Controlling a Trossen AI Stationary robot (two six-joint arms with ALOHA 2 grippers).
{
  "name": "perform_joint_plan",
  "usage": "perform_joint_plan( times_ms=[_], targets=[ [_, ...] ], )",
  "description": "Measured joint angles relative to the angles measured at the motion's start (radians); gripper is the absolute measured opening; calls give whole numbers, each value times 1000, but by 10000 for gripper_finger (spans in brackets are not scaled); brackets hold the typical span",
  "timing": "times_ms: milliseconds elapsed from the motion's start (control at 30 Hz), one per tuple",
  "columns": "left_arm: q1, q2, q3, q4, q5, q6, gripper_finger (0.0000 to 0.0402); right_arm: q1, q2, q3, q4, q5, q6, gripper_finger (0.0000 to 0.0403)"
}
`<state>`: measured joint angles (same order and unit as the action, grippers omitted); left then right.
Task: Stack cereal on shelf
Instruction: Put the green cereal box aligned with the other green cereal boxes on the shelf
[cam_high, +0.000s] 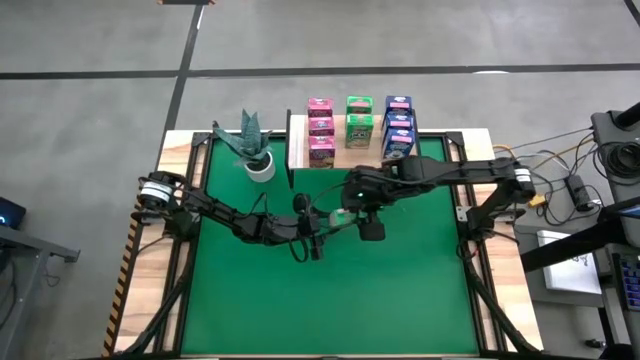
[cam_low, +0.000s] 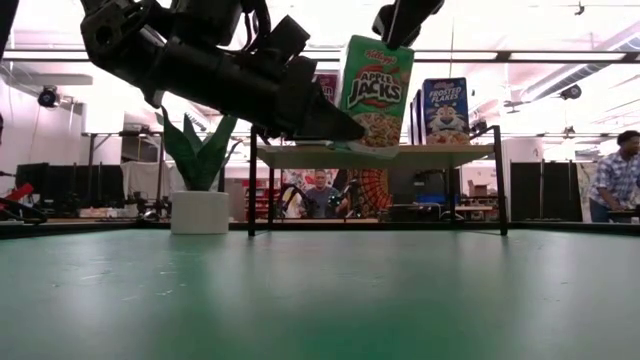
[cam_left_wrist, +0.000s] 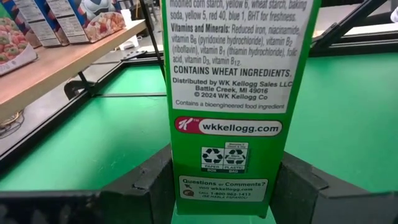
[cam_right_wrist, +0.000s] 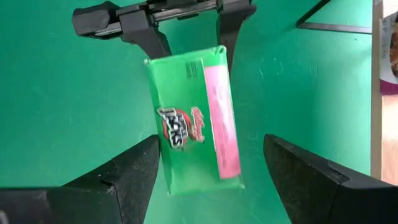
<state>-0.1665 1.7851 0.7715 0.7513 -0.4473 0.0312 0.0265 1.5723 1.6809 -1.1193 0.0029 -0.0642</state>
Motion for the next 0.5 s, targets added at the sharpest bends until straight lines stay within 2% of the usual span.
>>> perform_joint_plan(
  times_ms=[200,500],
  targets=[
    [0,0,0,0,0,-9,184,11,53,61,-29,1,-25,261],
    [1,0,0,2,-1,-17,184,24,72,68,-36,50,-41,219]
  ],
)
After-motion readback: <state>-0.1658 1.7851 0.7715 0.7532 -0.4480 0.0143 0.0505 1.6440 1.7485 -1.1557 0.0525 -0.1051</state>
